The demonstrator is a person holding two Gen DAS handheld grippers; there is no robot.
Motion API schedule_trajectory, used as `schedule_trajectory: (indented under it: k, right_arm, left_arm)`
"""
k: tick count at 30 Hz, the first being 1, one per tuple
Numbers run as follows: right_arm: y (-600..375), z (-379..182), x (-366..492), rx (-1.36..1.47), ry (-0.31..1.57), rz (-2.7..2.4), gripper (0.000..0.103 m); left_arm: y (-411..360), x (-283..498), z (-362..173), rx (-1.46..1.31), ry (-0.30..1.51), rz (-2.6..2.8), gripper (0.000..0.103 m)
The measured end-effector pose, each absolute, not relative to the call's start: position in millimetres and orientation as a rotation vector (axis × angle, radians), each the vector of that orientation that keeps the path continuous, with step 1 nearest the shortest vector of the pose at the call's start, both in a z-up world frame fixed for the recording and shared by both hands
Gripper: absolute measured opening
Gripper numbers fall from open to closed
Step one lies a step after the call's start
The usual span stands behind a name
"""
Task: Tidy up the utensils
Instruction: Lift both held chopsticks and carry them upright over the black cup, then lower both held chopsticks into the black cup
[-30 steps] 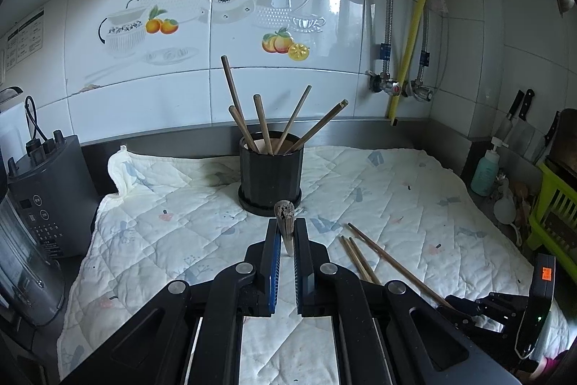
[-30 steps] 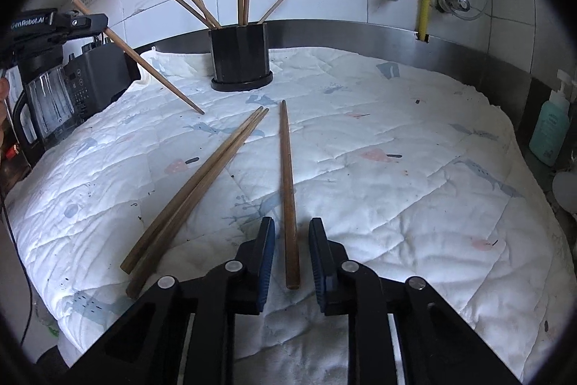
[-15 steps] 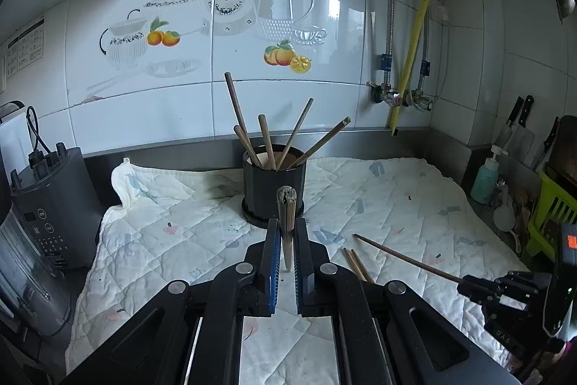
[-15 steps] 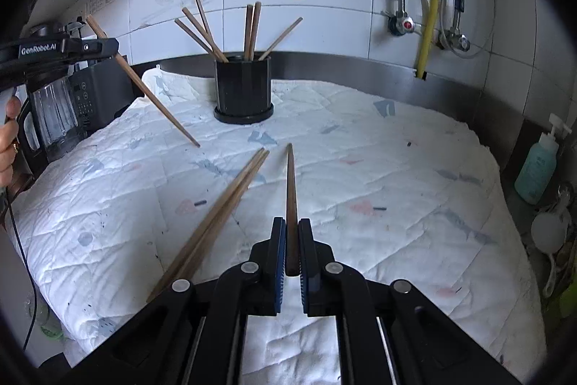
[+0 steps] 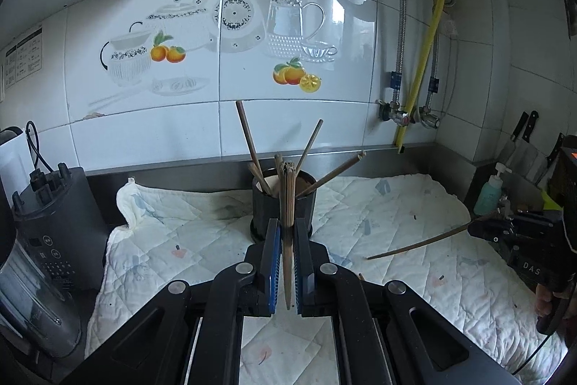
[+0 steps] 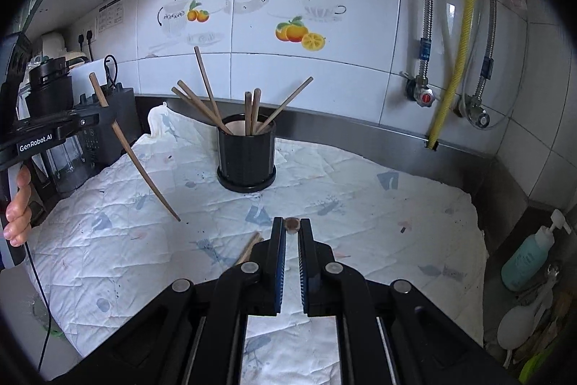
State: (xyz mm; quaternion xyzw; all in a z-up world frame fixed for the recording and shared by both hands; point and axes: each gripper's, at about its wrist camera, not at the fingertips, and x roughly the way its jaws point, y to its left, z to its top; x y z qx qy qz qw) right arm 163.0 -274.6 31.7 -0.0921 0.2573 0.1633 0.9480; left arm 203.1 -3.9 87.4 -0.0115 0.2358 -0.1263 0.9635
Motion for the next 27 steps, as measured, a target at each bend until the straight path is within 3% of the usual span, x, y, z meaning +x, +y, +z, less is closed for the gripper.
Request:
schedule_trajectory:
  k: [27]
  right_arm:
    - [-235, 152, 260, -0.231, 0.391, 0.424, 0.009]
  left_arm:
    - [-1, 297, 240, -0.027, 0.229, -0.282, 0.006]
